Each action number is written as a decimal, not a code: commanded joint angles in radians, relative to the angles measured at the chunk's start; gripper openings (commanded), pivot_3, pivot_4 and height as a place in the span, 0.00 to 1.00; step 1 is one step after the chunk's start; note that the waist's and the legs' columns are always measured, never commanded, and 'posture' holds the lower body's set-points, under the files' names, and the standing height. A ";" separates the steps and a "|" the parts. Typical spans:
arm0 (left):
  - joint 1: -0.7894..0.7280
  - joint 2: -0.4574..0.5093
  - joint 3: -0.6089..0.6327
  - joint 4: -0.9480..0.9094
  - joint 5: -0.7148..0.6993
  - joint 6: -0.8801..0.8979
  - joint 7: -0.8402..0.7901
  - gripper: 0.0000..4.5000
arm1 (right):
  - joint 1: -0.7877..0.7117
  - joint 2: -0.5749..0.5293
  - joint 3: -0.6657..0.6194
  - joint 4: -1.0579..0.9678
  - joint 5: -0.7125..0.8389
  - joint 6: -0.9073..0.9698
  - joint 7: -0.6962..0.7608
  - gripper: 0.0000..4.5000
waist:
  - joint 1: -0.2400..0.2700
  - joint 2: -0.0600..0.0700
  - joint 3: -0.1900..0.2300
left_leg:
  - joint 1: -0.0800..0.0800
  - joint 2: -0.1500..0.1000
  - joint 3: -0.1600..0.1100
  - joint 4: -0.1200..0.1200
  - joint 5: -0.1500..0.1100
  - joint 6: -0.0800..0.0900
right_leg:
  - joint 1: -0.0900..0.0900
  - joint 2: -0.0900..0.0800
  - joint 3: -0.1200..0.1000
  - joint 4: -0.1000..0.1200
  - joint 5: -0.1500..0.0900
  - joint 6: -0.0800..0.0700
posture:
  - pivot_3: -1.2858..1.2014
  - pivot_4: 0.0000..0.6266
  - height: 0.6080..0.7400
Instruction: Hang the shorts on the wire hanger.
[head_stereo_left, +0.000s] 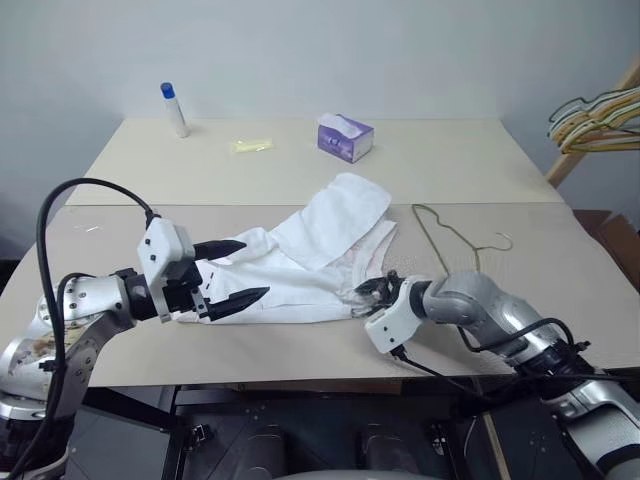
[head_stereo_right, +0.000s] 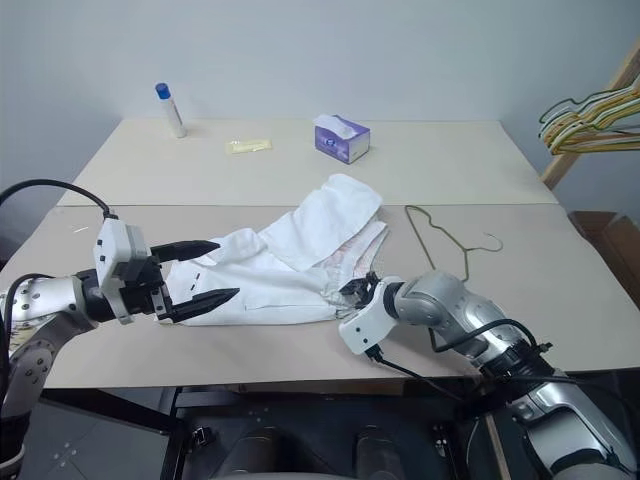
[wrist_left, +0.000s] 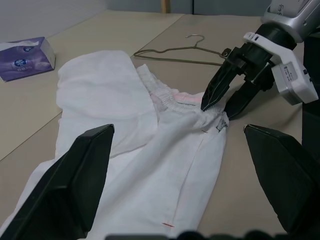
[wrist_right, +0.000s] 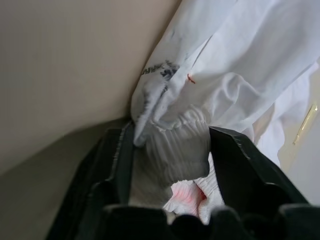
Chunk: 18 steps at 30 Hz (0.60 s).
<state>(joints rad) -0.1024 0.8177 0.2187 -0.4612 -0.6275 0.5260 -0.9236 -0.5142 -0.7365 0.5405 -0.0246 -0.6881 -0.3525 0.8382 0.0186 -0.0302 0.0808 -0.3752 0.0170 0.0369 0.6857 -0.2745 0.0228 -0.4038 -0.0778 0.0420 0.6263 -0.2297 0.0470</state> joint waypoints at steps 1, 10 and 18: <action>-0.017 0.007 0.015 -0.021 -0.005 -0.009 0.004 1.00 | -0.016 0.000 -0.003 0.036 -0.057 0.002 -0.016 0.31 | 0.001 0.000 0.000 | 0.000 0.000 0.000 0.000 0.000 0.000 | 0.000 0.000 0.000 0.000 0.000 0.000 | 0.57 0.07 1.00; 0.022 0.024 -0.023 -0.008 0.090 -0.074 -0.008 1.00 | 0.030 -0.007 -0.094 -0.026 0.026 0.049 -0.007 0.00 | 0.001 0.000 0.000 | 0.001 0.000 0.000 0.000 0.000 0.000 | 0.001 0.000 0.000 0.000 0.000 0.000 | 0.56 0.07 1.00; 0.137 0.156 -0.200 0.215 0.514 -0.556 -0.111 1.00 | 0.098 -0.084 -0.207 -0.154 0.214 0.068 0.089 0.00 | -0.001 0.000 0.000 | 0.002 0.000 0.002 -0.001 0.000 0.000 | 0.001 0.000 0.000 0.000 0.000 -0.001 | 0.56 0.06 1.00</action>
<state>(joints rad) 0.0395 0.9494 0.0442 -0.2852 -0.1948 0.0836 -1.0155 -0.4136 -0.8029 0.3712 -0.1467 -0.5016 -0.2816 0.9170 0.0179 -0.0300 0.0806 -0.3731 0.0174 0.0390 0.6846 -0.2745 0.0227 -0.4031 -0.0779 0.0424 0.6262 -0.2301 0.0459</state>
